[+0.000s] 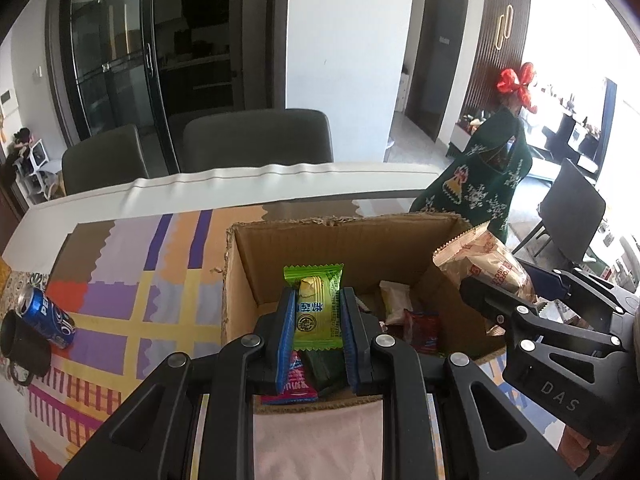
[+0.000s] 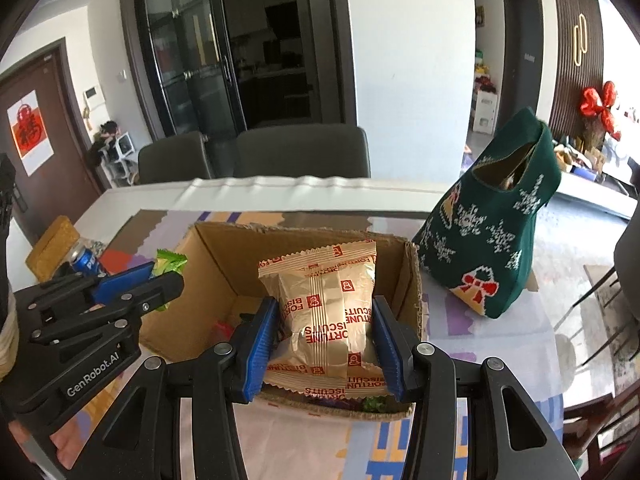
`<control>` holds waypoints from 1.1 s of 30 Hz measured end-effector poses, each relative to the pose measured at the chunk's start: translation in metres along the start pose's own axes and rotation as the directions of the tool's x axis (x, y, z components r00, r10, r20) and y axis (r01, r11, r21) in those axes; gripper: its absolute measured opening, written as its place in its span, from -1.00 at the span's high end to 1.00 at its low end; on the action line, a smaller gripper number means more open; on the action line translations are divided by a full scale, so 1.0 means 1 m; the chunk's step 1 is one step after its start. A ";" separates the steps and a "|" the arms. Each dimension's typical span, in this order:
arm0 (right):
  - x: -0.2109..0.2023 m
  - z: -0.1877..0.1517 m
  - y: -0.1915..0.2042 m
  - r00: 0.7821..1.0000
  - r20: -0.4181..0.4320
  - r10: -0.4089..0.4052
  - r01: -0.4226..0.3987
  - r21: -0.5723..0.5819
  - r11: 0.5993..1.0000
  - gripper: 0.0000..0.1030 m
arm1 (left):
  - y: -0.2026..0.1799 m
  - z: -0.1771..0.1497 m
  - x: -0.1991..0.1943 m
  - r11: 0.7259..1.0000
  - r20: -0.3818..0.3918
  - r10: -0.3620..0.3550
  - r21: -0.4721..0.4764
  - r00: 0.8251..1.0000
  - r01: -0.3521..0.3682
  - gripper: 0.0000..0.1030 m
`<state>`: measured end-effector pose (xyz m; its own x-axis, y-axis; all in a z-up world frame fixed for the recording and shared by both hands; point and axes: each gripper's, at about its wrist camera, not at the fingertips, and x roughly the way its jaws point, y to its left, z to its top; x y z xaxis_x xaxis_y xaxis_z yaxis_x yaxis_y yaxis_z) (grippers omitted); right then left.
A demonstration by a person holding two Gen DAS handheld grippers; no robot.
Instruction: Organize snacks
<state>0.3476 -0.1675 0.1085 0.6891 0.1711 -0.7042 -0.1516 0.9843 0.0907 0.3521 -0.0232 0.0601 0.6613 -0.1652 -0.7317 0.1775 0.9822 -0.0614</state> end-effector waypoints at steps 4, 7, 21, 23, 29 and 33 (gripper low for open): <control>0.012 0.001 -0.002 0.999 -0.031 -0.012 0.012 -0.003 1.000 0.07 | -0.001 0.002 0.008 1.000 -0.022 0.010 0.006 1.000 -0.010 0.56; 0.018 0.000 -0.004 0.999 -0.051 -0.009 0.009 0.003 1.000 0.07 | 0.001 0.004 0.013 1.000 -0.042 0.026 -0.004 0.999 -0.027 0.38; -0.003 -0.013 -0.008 0.998 -0.055 -0.019 0.021 0.035 0.999 -0.33 | -0.002 -0.019 -0.031 0.996 0.034 0.094 -0.009 0.995 -0.093 -0.18; -0.016 -0.018 -0.007 0.999 -0.026 -0.024 0.025 0.033 0.999 -0.36 | -0.004 -0.026 -0.043 0.996 0.051 0.094 -0.008 0.994 -0.094 -0.25; -0.061 -0.037 -0.001 0.997 0.068 -0.047 0.045 0.035 0.998 -0.50 | -0.007 -0.048 -0.080 0.996 0.106 0.084 -0.014 0.991 -0.083 -0.47; -0.088 -0.049 0.003 0.991 0.120 -0.065 0.061 0.033 0.998 -0.58 | -0.013 -0.065 -0.109 0.993 0.164 0.113 0.002 0.980 -0.115 -0.64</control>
<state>0.2517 -0.1816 0.1357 0.7773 0.1108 -0.6193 -0.0855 0.9938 0.0705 0.2301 -0.0124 0.0963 0.7874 -0.0653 -0.6129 0.1018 0.9945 0.0248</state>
